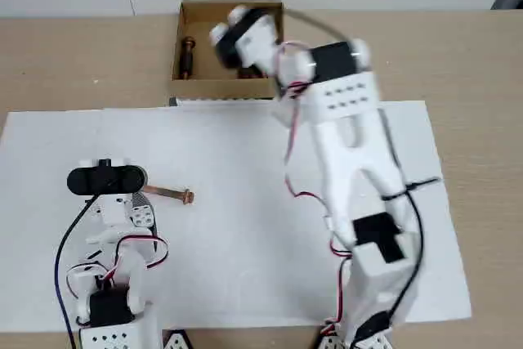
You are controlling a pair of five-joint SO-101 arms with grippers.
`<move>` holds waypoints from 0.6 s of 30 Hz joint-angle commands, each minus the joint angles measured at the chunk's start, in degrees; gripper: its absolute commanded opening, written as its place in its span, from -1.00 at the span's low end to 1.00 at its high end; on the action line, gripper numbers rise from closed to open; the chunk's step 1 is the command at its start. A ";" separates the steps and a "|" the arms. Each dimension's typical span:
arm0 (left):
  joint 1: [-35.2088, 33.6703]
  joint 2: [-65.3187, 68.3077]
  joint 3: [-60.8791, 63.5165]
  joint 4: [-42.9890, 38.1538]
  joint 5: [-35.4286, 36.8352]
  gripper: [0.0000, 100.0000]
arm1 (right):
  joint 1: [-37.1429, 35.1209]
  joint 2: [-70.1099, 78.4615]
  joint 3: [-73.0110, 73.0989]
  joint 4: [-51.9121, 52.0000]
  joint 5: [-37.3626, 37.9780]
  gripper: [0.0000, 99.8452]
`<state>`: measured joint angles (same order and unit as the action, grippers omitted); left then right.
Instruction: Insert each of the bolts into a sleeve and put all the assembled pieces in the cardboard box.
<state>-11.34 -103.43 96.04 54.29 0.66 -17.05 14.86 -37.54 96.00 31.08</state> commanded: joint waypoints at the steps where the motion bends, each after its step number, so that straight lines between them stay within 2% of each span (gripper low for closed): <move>1: -0.18 -0.70 -0.31 -1.32 0.00 -0.99 | 4.35 -8.04 -0.88 0.48 -3.96 -0.99; 14: -0.18 -0.70 -0.31 -1.23 0.00 -0.99 | 11.56 -34.07 22.86 0.22 -4.40 -0.99; 18: -0.35 -0.70 -0.48 -1.23 0.00 -0.99 | 13.23 -41.01 31.74 -0.13 -8.26 -0.99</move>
<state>-11.43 -103.43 96.04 54.29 0.66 -5.10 -19.96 -10.11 96.18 25.19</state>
